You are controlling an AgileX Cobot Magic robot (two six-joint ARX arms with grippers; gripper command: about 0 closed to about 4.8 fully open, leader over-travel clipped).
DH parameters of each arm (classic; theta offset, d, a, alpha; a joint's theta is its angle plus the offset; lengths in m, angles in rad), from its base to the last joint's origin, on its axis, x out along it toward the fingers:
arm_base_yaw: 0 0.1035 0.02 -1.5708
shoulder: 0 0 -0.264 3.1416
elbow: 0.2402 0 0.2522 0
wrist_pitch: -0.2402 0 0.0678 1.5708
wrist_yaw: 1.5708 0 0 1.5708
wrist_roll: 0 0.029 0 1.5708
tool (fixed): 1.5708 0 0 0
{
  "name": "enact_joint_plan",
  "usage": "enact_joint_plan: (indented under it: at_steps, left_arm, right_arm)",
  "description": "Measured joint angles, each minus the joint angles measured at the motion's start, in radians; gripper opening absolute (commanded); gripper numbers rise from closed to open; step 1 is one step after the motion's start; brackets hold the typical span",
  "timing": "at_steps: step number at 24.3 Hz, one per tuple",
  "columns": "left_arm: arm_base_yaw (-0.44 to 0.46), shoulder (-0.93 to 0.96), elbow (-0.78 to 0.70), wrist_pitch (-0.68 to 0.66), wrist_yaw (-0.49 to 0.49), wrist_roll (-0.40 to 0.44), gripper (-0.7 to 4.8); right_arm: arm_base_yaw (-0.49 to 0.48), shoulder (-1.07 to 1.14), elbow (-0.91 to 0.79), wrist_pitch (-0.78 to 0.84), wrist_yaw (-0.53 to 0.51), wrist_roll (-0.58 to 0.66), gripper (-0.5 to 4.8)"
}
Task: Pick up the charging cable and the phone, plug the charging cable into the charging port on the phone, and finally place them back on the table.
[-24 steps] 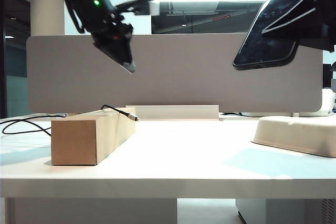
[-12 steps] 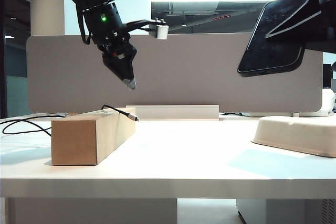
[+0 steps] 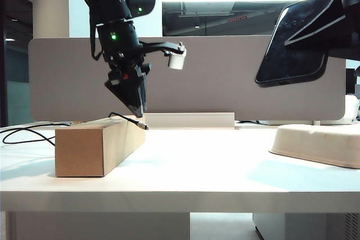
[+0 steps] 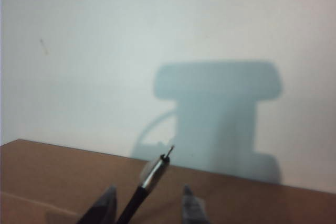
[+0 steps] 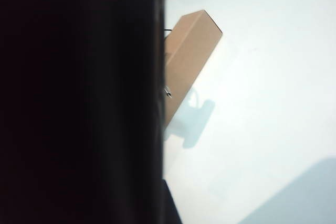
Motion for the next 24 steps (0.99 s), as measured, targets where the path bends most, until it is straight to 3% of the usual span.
enact_joint_plan:
  at_steps: [2,20,21,22,24]
  left_arm:
    - [-0.005,0.014,0.0,0.0,-0.036,0.007,1.89]
    - [-0.011,0.082,0.0,0.041,-0.068,0.024,1.77]
    - [-0.011,0.084,0.0,0.042,-0.068,0.024,1.69]
    - [-0.011,0.086,0.0,0.042,-0.068,0.024,1.08]
    - [-0.011,0.086,0.0,0.044,-0.076,0.024,0.7]
  right_arm:
    - [0.0,0.0,0.0,-0.011,0.0,-0.001,-0.04]
    - [0.0,0.0,0.0,-0.013,-0.011,-0.006,-0.04]
    - [0.0,0.0,0.0,-0.013,-0.011,-0.007,-0.04]
    - [0.0,0.0,0.0,-0.013,-0.011,-0.007,-0.04]
    - [0.0,0.0,0.0,-0.013,-0.011,-0.007,-0.04]
